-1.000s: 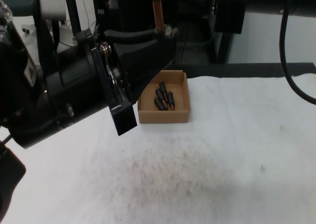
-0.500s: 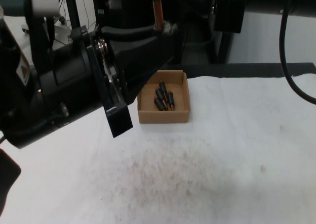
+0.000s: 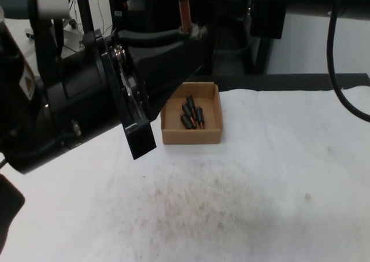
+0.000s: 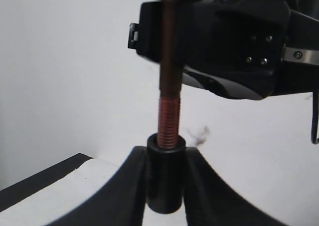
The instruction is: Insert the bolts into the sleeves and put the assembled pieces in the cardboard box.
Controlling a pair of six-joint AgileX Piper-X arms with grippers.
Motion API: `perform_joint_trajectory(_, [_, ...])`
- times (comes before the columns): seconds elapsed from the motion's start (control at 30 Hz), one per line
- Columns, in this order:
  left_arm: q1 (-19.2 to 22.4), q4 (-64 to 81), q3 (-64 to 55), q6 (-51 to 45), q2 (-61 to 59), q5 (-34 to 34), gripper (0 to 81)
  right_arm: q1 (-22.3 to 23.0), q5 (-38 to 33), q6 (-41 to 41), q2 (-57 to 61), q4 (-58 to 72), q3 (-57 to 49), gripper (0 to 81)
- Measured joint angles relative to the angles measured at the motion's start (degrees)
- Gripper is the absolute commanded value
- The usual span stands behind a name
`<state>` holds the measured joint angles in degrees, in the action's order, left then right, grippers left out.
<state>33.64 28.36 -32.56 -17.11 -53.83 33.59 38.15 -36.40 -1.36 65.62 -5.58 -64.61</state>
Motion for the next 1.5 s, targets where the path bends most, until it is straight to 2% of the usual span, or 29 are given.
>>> perform_joint_trajectory(0.07, [0.0,0.0,0.0,0.0,0.0,-0.1,0.3,0.0,0.0,0.0,0.0,0.0,0.0,0.3])
perform_joint_trajectory(0.13, [-0.3,0.0,0.0,0.0,0.0,-0.1,0.3,0.0,0.0,0.0,0.0,0.0,0.0,3.6])
perform_joint_trajectory(0.23, [-0.7,0.0,0.0,0.0,0.0,0.2,0.3,0.0,-0.2,0.0,0.0,-0.2,0.0,14.8])
perform_joint_trajectory(0.37, [-1.8,0.0,0.0,0.0,0.0,0.6,0.3,0.0,-1.6,0.0,0.0,-3.1,0.0,35.1])
perform_joint_trajectory(0.43, [-2.0,-0.3,0.0,0.0,0.0,0.3,0.3,0.0,-1.7,-0.1,0.0,-4.9,0.0,42.4])
perform_joint_trajectory(1.03, [-2.1,-0.1,0.0,0.0,0.0,-0.2,0.3,0.0,-2.2,-0.1,0.0,-7.8,0.0,42.6])
perform_joint_trajectory(1.27, [-2.1,-0.3,0.0,0.0,0.0,0.3,0.3,0.0,5.9,4.5,0.0,-7.8,0.0,42.6])
perform_joint_trajectory(1.5, [-2.1,-0.3,0.0,0.0,0.0,1.1,0.3,0.1,7.7,6.5,0.0,-7.8,0.0,42.6])
